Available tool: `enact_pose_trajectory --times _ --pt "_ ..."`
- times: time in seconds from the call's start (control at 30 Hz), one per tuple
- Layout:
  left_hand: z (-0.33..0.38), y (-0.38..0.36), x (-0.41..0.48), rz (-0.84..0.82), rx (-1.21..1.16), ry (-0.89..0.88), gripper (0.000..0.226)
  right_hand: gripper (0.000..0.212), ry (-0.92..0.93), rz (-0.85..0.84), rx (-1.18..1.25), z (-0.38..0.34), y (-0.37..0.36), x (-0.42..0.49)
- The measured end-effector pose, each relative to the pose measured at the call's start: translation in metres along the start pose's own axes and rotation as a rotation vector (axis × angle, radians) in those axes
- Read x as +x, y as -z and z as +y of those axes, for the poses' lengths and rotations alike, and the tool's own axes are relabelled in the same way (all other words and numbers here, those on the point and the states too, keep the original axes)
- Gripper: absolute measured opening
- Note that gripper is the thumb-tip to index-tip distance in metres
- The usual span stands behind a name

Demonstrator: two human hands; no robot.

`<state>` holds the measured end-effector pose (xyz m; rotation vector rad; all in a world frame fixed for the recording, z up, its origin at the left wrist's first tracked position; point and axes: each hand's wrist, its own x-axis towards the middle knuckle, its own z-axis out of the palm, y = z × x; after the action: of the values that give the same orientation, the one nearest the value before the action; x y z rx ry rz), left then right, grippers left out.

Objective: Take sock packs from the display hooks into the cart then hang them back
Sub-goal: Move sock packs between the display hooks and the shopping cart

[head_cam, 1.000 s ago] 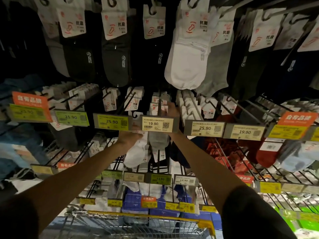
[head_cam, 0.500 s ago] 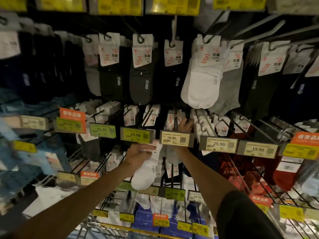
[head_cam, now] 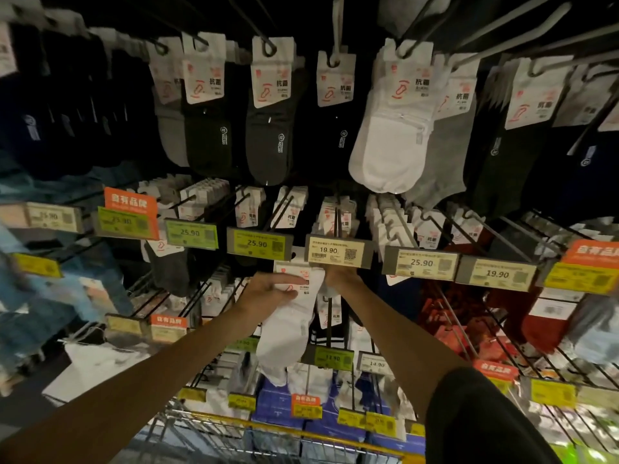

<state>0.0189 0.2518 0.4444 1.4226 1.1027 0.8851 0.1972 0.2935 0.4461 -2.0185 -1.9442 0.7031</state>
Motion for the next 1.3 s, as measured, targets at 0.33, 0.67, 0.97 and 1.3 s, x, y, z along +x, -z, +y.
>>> enact_pose_trajectory --times 0.33,0.67,0.97,1.3 --pt "-0.010 0.009 -0.073 -0.154 -0.163 -0.033 0.094 0.035 0.071 0.149 0.870 0.019 -0.040 -0.112" --pt "0.007 -0.010 -0.128 -0.335 -0.223 -0.015 0.090 0.029 0.151 0.151 0.957 -0.029 -0.017 -0.218" --pt "0.059 -0.009 -0.133 -0.495 -0.162 -0.179 0.096 0.038 0.230 0.349 0.988 -0.059 0.022 -0.246" --pt "0.185 -0.038 -0.107 -0.382 -0.117 -0.408 0.082 0.038 0.357 0.782 0.979 -0.078 0.123 -0.225"
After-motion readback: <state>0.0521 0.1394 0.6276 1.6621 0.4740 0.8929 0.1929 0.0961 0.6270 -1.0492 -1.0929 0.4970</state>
